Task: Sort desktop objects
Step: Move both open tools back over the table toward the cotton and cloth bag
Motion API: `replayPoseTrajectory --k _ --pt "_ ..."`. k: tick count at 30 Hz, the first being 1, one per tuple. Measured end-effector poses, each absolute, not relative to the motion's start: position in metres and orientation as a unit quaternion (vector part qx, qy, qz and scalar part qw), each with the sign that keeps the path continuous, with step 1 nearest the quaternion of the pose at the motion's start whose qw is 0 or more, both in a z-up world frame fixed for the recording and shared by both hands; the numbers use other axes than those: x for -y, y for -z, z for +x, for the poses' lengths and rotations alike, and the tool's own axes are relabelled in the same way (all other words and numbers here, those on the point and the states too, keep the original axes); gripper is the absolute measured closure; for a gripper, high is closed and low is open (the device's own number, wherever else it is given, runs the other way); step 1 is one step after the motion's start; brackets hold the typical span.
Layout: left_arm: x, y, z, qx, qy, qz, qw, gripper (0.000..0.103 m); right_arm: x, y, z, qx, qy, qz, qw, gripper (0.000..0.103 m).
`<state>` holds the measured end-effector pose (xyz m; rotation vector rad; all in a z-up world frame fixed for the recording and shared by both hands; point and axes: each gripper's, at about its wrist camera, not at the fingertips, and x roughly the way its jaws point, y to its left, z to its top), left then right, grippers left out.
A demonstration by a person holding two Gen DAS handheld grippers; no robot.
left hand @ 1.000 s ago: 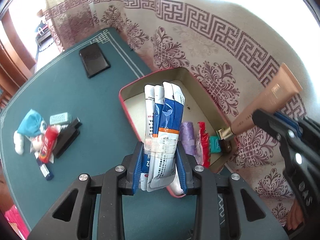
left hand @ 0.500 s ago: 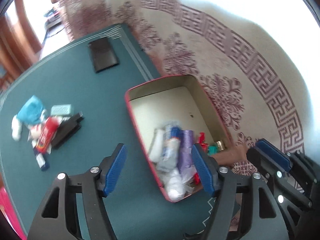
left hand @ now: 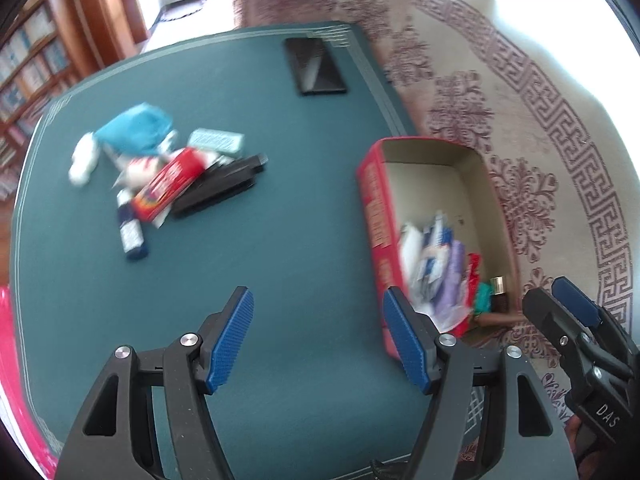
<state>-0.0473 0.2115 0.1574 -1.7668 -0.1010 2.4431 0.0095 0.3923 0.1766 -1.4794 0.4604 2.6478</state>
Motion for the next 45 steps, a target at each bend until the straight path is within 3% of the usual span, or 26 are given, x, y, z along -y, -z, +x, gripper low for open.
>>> replayPoseTrajectory --k 45 --pt "0.029 -0.117 -0.049 0.151 -0.782 -0.596 -0.101 0.032 -0.233 -0.129 -0.084 -0.082 -0.823 -0.560 -0.038 0.023"
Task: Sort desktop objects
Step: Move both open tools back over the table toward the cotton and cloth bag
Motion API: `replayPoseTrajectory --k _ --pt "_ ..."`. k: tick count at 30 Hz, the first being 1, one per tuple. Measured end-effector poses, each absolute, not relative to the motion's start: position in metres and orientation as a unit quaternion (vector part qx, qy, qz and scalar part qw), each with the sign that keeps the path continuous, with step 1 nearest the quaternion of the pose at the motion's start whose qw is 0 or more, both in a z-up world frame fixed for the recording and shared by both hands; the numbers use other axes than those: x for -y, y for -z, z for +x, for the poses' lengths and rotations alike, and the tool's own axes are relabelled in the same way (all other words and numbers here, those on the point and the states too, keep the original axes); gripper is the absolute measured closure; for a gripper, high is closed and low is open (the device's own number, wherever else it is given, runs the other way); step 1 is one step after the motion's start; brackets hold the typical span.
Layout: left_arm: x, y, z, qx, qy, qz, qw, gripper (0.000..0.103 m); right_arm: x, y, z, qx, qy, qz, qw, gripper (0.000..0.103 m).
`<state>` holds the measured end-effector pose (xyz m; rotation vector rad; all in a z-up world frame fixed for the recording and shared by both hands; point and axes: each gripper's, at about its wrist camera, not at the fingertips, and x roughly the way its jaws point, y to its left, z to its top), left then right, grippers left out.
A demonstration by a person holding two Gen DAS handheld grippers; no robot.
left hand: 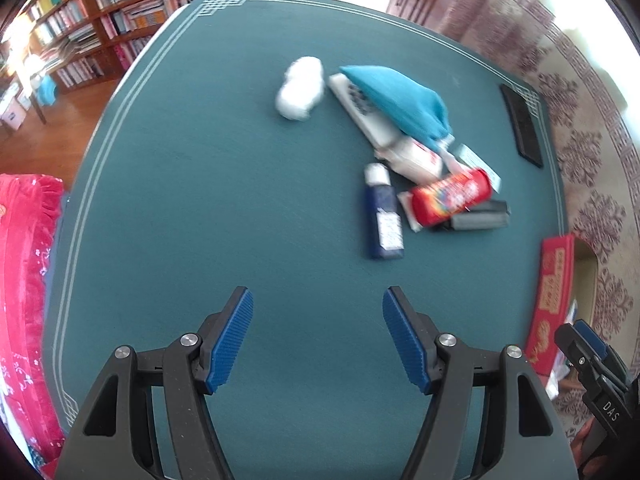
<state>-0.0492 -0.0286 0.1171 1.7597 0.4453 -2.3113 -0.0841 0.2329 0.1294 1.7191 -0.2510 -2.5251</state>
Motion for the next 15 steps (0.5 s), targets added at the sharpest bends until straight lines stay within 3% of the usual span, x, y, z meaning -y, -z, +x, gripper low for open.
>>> replayPoseTrajectory --k 15 --pt "0.081 -0.098 -0.114 -0.118 0.783 0.601 0.107 0.032 -0.193 -0.107 -0.147 0.074 0.814 0.575 0.033 0.023"
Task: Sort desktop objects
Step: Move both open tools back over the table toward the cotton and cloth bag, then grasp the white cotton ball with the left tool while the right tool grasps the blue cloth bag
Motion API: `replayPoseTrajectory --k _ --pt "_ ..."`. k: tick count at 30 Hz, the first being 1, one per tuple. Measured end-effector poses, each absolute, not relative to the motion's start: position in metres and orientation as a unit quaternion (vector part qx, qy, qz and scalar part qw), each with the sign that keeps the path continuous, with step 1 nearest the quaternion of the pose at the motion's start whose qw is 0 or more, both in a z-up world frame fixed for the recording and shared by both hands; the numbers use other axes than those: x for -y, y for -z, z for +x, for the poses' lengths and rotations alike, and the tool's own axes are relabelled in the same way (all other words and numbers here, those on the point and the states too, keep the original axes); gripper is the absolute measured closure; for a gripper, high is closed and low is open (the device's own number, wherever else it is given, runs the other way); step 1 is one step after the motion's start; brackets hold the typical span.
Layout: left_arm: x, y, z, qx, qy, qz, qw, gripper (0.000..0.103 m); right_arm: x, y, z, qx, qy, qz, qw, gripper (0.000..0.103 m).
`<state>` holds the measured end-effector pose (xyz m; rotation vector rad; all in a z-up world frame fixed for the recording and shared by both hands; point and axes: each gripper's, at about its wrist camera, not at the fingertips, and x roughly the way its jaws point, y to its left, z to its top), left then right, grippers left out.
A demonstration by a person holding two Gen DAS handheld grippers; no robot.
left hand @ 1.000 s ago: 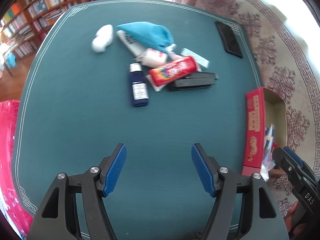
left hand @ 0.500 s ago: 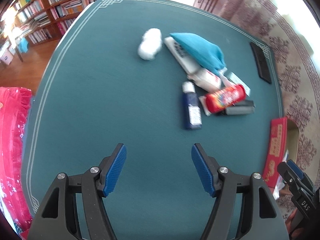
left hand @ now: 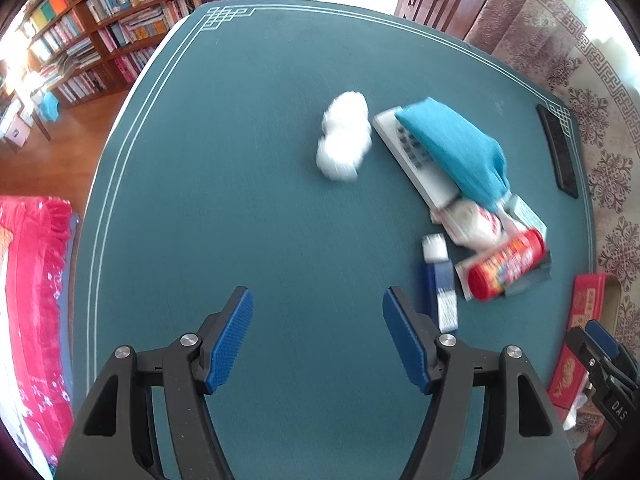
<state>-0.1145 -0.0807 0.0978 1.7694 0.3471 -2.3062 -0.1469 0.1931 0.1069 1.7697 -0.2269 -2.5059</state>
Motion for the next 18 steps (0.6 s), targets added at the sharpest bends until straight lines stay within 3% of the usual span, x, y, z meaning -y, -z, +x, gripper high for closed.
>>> replayPoseTrajectory --k 18 --pt "0.115 -0.076 -0.199 -0.089 0.808 0.580 0.058 0.032 -0.142 -0.109 -0.231 0.027 0.828 0.551 0.104 0.023"
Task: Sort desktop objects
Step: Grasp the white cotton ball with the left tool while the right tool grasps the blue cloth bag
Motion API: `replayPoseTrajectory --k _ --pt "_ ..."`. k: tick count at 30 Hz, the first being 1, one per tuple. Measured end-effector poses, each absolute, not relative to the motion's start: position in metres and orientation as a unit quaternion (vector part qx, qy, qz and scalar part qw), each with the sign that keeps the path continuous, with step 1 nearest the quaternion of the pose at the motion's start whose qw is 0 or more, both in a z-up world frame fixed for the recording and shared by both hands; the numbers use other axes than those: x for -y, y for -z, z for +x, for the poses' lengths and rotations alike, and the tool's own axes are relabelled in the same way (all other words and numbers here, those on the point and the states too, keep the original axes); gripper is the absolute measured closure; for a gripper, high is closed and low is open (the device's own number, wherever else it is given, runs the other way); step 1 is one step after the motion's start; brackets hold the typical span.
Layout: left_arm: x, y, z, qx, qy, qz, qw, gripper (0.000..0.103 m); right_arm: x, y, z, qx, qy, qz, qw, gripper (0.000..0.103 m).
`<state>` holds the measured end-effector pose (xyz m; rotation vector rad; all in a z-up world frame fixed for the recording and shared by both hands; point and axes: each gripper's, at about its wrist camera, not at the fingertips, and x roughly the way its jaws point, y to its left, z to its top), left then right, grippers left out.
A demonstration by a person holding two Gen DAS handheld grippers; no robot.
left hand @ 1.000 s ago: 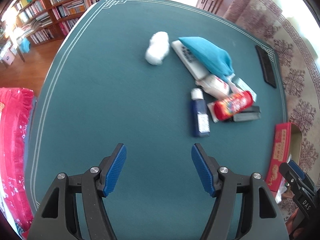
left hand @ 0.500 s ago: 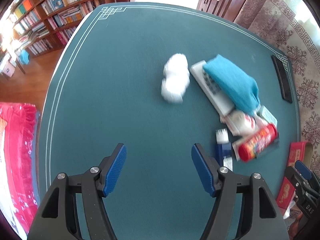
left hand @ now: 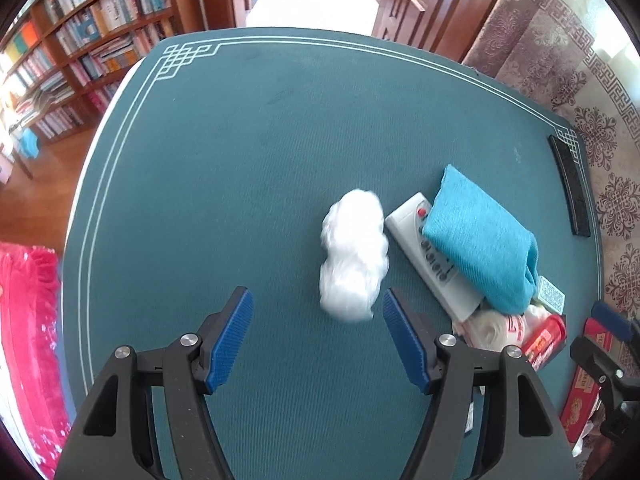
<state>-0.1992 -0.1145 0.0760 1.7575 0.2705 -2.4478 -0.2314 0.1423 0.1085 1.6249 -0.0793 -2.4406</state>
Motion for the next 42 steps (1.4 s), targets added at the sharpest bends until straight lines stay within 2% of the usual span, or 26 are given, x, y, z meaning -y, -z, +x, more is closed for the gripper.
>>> replayPoseTrajectory --k 5,12,14,15,17,26,32,34,37,42 --pt "0.110 -0.066 -0.216 -0.063 0.809 0.583 0.051 0.032 -0.126 -0.111 -0.251 0.007 0.834 0.538 0.125 0.023" --pt "0.111 -0.055 -0.221 -0.089 0.810 0.579 0.024 0.032 -0.110 -0.101 -0.268 -0.017 0.828 0.544 0.135 0.023" --pt "0.114 -0.050 -0.220 -0.100 0.808 0.580 0.020 0.047 -0.105 -0.097 -0.271 -0.023 0.823 0.548 0.146 0.023" --pt "0.114 -0.046 -0.218 -0.106 0.803 0.586 0.017 0.060 -0.101 -0.095 -0.273 -0.027 0.820 0.550 0.153 0.023" --pt "0.115 -0.047 -0.213 -0.101 0.807 0.581 0.019 0.070 -0.092 -0.092 -0.276 -0.040 0.815 0.554 0.165 0.023" --pt "0.122 -0.044 -0.201 -0.109 0.804 0.584 -0.001 0.072 -0.059 -0.067 -0.302 -0.138 0.798 0.556 0.187 0.023" --pt "0.114 -0.037 -0.211 -0.112 0.801 0.588 -0.004 0.072 -0.052 -0.053 -0.313 -0.138 0.783 0.572 0.202 0.023" --pt "0.113 -0.034 -0.214 -0.118 0.799 0.589 -0.002 0.072 -0.055 -0.051 -0.311 -0.116 0.779 0.580 0.209 0.039" --pt "0.112 -0.033 -0.210 -0.125 0.796 0.592 0.000 0.072 -0.059 -0.053 -0.306 -0.102 0.781 0.580 0.207 0.053" --pt "0.100 -0.033 -0.202 -0.126 0.793 0.596 0.004 0.072 -0.067 -0.057 -0.291 -0.092 0.780 0.581 0.212 0.059"
